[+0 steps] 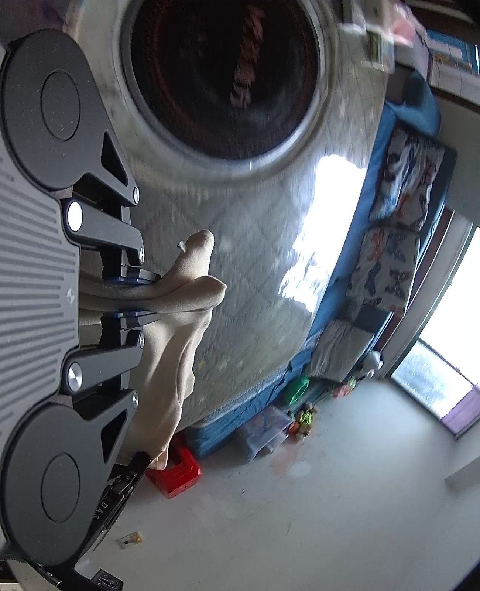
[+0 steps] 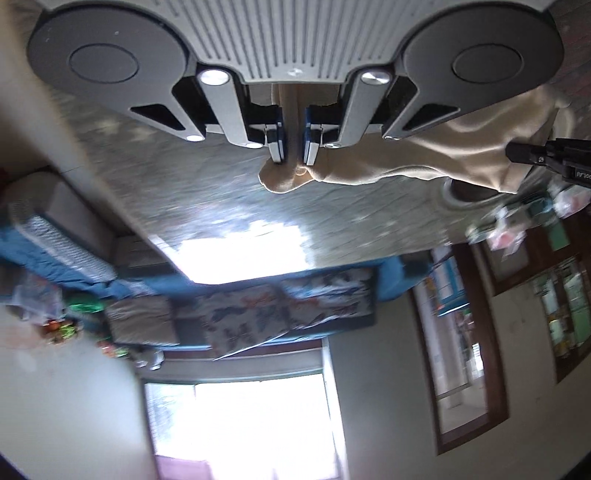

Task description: Fold clothes

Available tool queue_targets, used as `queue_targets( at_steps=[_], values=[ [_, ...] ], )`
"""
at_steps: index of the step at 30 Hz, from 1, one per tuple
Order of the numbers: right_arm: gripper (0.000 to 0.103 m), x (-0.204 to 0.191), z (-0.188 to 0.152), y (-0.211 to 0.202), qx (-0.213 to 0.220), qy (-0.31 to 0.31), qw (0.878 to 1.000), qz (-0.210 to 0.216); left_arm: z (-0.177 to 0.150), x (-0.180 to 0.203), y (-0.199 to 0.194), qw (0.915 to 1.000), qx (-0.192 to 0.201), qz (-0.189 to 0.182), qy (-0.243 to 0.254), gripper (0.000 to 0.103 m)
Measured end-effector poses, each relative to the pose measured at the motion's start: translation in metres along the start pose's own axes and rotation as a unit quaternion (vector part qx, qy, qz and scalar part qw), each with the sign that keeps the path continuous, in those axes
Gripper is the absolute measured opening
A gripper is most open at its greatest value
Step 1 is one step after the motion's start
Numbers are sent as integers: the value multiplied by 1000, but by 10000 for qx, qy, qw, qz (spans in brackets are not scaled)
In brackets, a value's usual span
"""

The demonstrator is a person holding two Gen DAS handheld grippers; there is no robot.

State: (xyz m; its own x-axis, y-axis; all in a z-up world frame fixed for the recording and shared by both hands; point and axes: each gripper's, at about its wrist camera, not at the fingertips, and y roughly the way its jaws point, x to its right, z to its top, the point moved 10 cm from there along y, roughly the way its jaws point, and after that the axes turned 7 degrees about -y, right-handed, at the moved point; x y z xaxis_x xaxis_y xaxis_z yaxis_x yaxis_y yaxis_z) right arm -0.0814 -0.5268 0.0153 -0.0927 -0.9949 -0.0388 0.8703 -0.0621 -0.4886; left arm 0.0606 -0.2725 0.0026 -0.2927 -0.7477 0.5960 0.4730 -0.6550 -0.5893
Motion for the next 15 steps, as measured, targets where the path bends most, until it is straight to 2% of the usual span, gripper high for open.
queue_targets(
  at_steps=[8, 15],
  values=[
    [9, 81, -4, -21, -5, 151, 9963, -850, -13, 62, 50, 9979, -298, -363, 448, 12],
    [9, 127, -21, -20, -213, 315, 9910, -1286, -32, 81, 86, 9948, -574, -296, 786, 12]
  ],
)
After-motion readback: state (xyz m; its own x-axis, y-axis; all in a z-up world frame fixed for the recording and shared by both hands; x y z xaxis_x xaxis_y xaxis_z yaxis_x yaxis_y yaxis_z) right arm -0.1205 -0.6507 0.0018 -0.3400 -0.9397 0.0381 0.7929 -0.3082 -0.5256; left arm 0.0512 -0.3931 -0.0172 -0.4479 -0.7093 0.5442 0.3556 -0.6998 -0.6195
